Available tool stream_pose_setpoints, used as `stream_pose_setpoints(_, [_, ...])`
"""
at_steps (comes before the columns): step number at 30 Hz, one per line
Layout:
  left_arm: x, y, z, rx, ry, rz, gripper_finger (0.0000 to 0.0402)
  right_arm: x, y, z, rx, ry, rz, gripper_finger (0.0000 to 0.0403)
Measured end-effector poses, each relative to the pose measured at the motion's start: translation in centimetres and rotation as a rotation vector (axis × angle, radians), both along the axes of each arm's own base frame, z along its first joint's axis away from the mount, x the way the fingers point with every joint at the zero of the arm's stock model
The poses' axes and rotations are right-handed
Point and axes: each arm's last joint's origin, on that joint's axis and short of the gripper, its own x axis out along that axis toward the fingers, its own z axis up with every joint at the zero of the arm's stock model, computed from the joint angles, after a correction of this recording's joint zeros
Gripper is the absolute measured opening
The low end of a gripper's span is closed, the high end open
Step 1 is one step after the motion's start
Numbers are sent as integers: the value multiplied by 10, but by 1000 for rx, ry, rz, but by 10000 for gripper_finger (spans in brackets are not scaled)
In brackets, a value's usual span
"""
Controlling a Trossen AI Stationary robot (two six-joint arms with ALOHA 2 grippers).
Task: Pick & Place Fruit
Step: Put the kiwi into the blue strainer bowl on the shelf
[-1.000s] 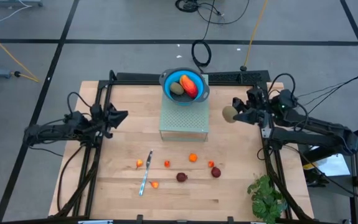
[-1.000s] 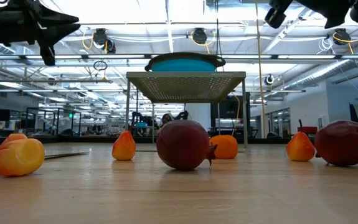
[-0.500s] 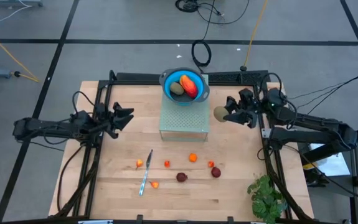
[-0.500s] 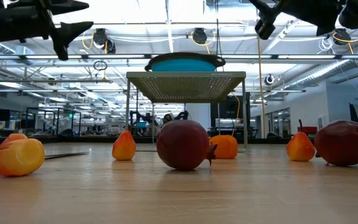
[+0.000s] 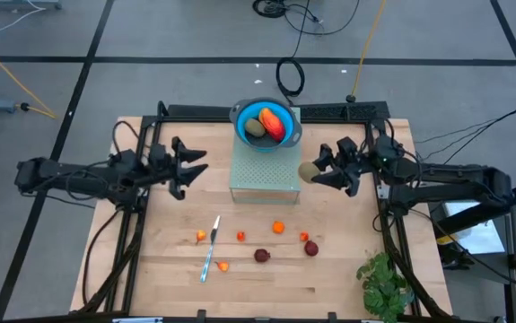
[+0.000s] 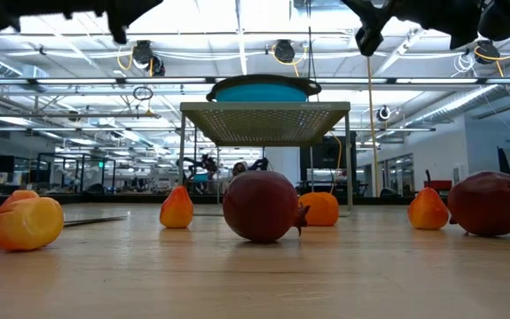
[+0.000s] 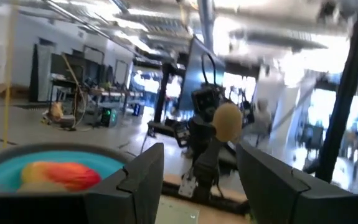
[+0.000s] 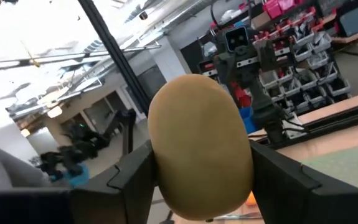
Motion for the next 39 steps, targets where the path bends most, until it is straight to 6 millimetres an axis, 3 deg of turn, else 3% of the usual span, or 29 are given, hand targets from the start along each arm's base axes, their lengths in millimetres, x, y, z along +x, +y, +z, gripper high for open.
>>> stream_pose_setpoints(8, [39,-5,37,126,141,-7,202,6,9,1,-65,-62,-11,215])
stream_pose_setpoints(18, [93,-14,65,302,195,-32,202,14,11,-5,-16,-18,24,215])
stream_pose_setpoints(29, [153,-23,74,460,447,-79,203,23,10,-16,160,94,78,215])
stream_pose_setpoints(39, [193,-28,76,524,569,-142,203,28,10,-27,312,234,150,215])
